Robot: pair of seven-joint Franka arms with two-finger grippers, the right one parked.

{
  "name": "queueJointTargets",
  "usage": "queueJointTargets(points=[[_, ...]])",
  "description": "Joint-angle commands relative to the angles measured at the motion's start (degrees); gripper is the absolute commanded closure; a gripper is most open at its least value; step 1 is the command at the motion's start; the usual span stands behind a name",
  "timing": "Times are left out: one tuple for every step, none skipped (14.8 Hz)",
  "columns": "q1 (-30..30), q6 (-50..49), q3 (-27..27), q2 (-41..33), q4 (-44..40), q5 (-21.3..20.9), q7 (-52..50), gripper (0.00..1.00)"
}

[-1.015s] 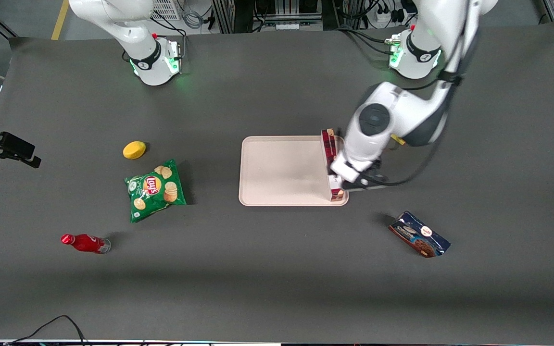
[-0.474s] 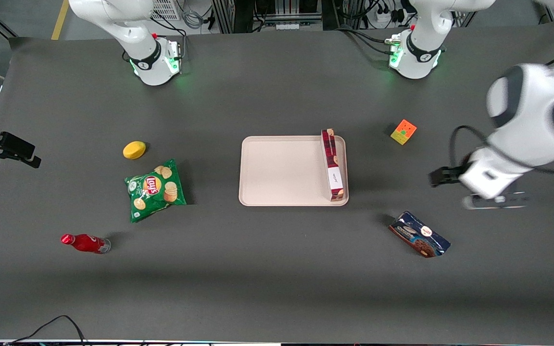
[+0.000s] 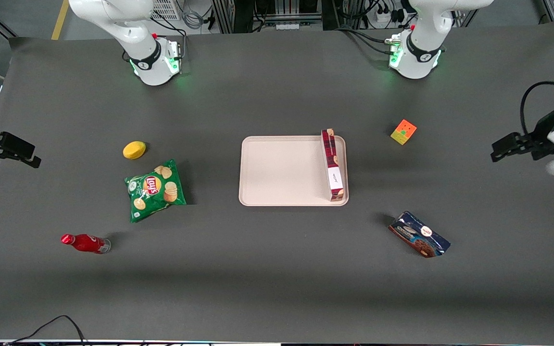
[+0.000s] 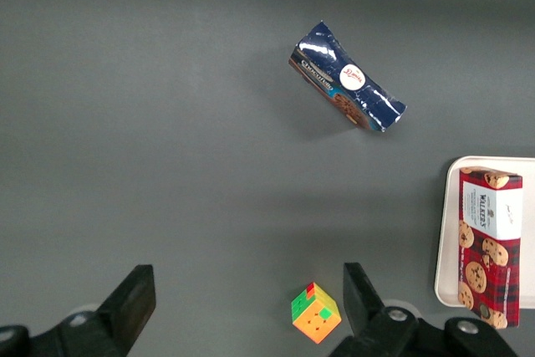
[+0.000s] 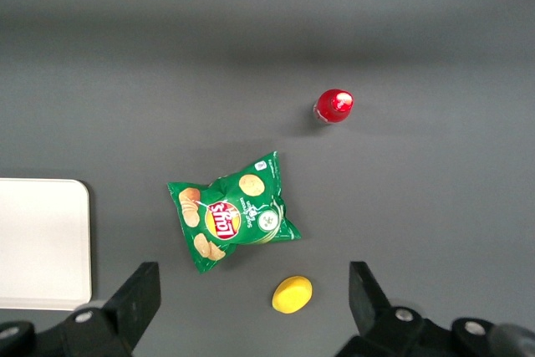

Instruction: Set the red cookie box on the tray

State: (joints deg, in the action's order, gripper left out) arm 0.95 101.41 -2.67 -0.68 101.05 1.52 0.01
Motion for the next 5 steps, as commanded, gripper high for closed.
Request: queueJointTargets(points=[[-1.04,-2.0,0.56,-2.56,0.02,-1.16,3.68,0.0],[-0.96,-2.96,0.56,-3.27,0.02,-1.16,3.42,0.0],[-0.78,-3.5,0.56,-3.97,0.11,-1.17,3.24,0.0],[-0.69,-3.76,0.65,-4.5,0.28,-1.25,3.24,0.0],[-0.6,-3.94,0.65,-5.29,0.37,-1.25,3.42,0.0]])
